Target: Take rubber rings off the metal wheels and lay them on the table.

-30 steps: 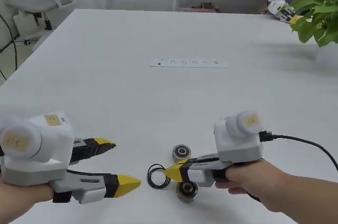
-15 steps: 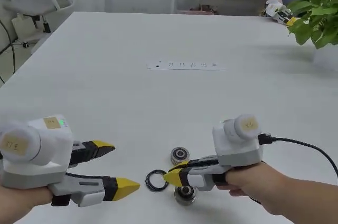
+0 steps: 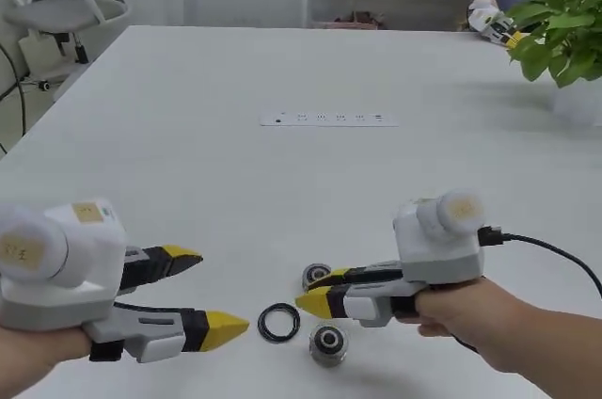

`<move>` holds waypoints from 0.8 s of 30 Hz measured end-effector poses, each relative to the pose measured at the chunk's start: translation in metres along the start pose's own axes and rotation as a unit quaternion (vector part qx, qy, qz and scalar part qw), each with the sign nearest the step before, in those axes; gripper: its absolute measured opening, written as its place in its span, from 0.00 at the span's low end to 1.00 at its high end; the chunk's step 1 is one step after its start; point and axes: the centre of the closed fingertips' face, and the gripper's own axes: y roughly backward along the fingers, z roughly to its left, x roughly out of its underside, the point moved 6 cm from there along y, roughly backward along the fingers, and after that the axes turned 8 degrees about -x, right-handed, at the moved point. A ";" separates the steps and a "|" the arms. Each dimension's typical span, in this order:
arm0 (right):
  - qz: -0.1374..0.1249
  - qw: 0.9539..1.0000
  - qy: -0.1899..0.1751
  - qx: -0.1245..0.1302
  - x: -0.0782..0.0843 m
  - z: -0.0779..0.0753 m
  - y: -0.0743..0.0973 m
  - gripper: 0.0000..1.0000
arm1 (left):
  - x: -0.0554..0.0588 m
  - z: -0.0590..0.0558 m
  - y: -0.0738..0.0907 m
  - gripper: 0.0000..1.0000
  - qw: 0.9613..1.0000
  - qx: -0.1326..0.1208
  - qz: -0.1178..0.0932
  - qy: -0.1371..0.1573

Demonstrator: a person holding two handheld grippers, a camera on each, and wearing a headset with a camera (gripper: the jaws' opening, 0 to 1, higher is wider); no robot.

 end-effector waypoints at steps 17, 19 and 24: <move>-0.035 0.998 0.045 0.041 -0.011 0.003 0.054 0.42 | -0.018 -0.002 0.011 0.67 1.000 -0.004 -0.026 0.004; -0.031 0.997 0.055 0.044 -0.008 0.007 0.060 0.45 | -0.019 -0.003 0.014 0.67 1.000 -0.004 -0.030 0.004; -0.016 0.995 0.079 0.054 0.003 0.014 0.072 0.54 | -0.020 -0.004 0.018 0.69 0.999 -0.007 -0.033 0.006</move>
